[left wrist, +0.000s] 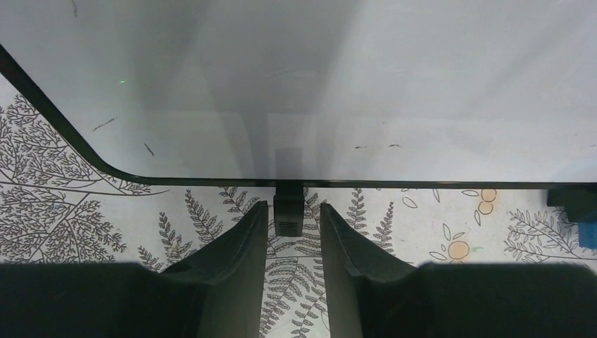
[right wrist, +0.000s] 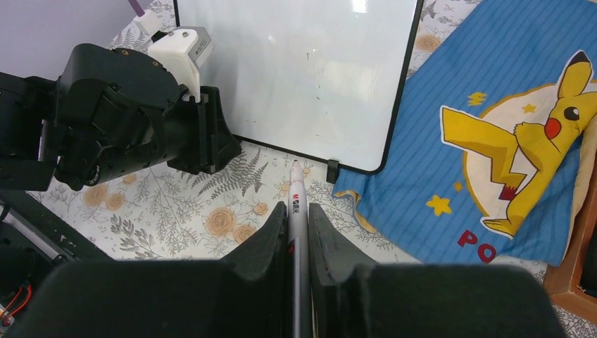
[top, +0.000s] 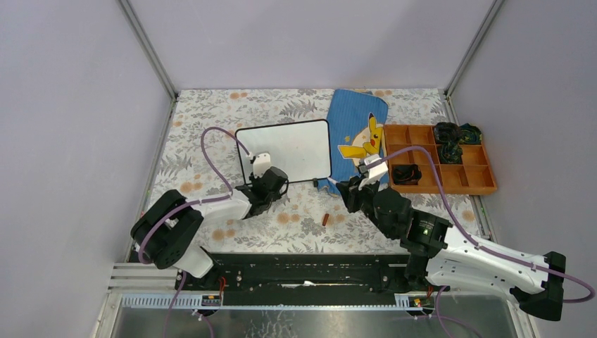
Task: Write a sentence on the whiteboard
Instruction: Move the whiteboard stand to the center of the board.
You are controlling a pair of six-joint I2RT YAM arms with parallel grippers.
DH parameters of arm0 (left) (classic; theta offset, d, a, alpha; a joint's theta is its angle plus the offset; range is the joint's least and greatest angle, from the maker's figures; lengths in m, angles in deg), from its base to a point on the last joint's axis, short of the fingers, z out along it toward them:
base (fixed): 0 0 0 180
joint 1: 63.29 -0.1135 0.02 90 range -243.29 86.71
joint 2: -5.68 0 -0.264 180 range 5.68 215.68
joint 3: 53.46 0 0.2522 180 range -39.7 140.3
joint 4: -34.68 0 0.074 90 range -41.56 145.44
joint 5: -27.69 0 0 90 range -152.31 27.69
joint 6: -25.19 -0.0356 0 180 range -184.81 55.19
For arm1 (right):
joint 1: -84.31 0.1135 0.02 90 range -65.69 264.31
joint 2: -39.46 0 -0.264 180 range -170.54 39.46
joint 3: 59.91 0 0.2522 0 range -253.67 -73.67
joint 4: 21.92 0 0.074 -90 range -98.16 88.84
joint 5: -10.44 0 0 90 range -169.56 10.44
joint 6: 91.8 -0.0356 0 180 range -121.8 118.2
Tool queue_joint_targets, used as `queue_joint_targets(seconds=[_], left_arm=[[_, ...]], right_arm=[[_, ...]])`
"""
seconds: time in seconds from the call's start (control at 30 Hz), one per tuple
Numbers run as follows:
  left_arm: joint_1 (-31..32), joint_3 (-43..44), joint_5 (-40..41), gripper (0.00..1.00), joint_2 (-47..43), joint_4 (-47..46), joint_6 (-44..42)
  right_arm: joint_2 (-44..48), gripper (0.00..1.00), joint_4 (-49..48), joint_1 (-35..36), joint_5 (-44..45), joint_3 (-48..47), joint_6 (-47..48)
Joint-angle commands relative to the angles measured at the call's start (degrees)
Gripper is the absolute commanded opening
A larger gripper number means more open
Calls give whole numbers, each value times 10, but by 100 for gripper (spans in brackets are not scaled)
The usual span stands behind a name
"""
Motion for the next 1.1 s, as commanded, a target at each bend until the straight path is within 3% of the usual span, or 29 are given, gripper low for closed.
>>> queue_joint_targets(seconds=[0.0,0.43,0.83,1.07], left_arm=[[2,11,29,37,7,-36,4],[37,-4,54,12,-18,-17,7],[95,-33,72,0,-37,7,60],[140,-44,87,0,-46,25,99]], right_arm=[[7,0,-12,-3,25,-3,4],[11,0,-5,-2,27,-2,-2],[16,0,2,-3,24,0,-12],[21,0,5,-2,25,5,-19]])
